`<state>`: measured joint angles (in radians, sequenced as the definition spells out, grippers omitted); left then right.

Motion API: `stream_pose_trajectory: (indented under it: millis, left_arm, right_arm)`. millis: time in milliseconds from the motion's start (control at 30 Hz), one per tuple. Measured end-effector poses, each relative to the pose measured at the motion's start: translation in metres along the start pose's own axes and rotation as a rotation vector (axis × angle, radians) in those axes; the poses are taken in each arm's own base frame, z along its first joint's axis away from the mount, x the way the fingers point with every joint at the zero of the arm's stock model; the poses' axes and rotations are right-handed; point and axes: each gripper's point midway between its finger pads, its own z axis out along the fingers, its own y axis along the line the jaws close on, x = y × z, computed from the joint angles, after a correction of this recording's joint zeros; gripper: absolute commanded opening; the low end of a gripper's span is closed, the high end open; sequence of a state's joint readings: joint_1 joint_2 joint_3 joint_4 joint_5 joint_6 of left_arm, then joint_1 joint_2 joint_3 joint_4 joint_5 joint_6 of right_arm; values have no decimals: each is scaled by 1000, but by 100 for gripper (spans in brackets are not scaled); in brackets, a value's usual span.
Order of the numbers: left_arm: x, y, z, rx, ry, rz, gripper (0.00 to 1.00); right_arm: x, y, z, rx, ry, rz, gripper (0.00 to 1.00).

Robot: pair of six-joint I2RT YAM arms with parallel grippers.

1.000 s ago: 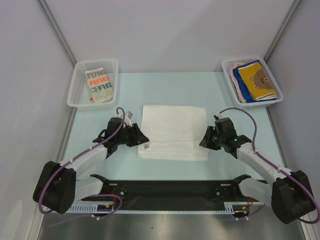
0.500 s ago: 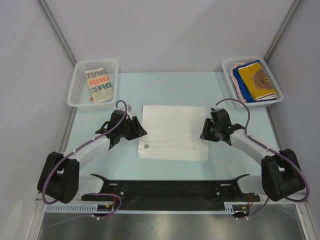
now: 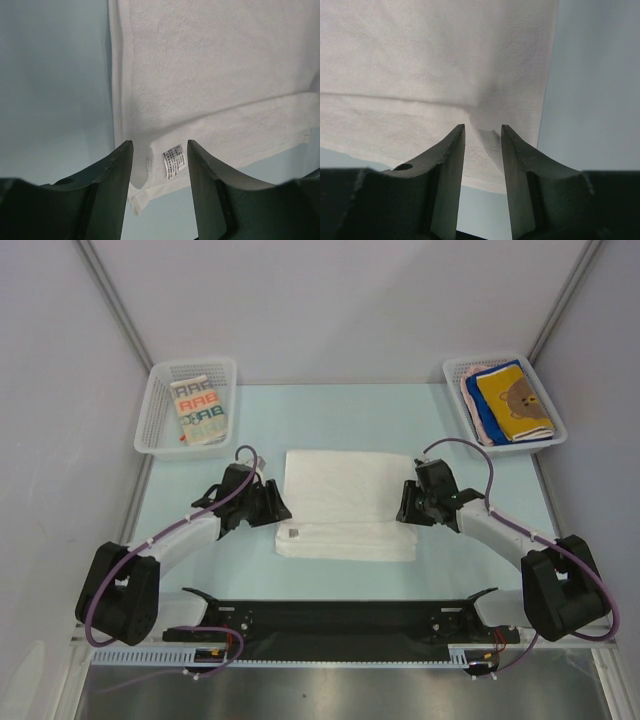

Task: Fold and stack the towels
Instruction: Fold the towel

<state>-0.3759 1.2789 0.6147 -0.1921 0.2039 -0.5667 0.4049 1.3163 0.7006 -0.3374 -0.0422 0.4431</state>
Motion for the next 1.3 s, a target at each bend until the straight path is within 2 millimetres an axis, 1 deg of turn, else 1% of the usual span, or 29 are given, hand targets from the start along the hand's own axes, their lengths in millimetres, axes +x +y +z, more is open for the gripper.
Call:
stream_pose_trajectory:
  millis: [167, 400, 533, 567, 633, 700, 733, 767, 800, 833, 900, 933, 967, 1033, 1067, 1133, 1167, 1233, 1300]
  left_arm:
    - [7, 2, 1, 5, 21, 0, 50]
    - [9, -1, 0, 21, 32, 8, 48]
    - [10, -1, 0, 23, 36, 15, 43]
    - [11, 0, 1, 22, 39, 15, 40]
    - [12, 0, 2, 21, 44, 15, 39]
    - [12, 0, 2, 24, 47, 15, 34]
    - [12, -1, 2, 25, 47, 14, 31]
    - [13, -1, 2, 26, 48, 15, 27]
    - [13, -1, 2, 28, 51, 14, 22]
    - [14, -1, 2, 31, 55, 12, 11]
    - [16, -2, 4, 34, 65, 9, 1]
    - [16, -2, 4, 34, 69, 10, 0]
    - [16, -2, 4, 33, 71, 11, 0]
    - [10, -6, 4, 36, 67, 13, 0]
    - [4, -10, 3, 42, 56, 16, 0]
    - [-12, -20, 1, 52, 29, 22, 0]
    - [-23, -27, -1, 61, 6, 28, 0]
    - [-55, -45, -5, 88, -60, 42, 0]
    - [-86, -63, -12, 115, -124, 54, 0]
  right_arm:
    - [3, 0, 1, 0, 7, -5, 40]
    - [9, -2, 1, 10, 18, -10, 39]
    - [11, -3, 1, 20, 24, -13, 39]
    - [12, -4, 1, 22, 25, -14, 38]
    - [14, -4, 1, 25, 30, -16, 37]
    - [18, -6, 1, 30, 35, -15, 34]
    - [19, -7, 0, 34, 39, -13, 29]
    - [20, -7, 0, 36, 42, -13, 26]
    - [20, -7, 0, 37, 42, -11, 20]
    - [20, -7, 0, 37, 42, -12, 16]
    - [21, -7, -1, 39, 46, -9, 8]
    - [21, -7, -1, 40, 49, -6, 2]
    - [20, -7, -2, 42, 51, -6, 0]
    - [13, -4, -5, 46, 42, -3, 0]
    - [5, -1, -7, 46, 32, -2, 0]
    - [-19, 8, -12, 38, -10, 6, 0]
    - [-31, 11, -14, 36, -30, 10, 0]
    - [-68, 19, -21, 26, -96, 30, 0]
    - [-103, 22, -27, 23, -156, 52, 0]
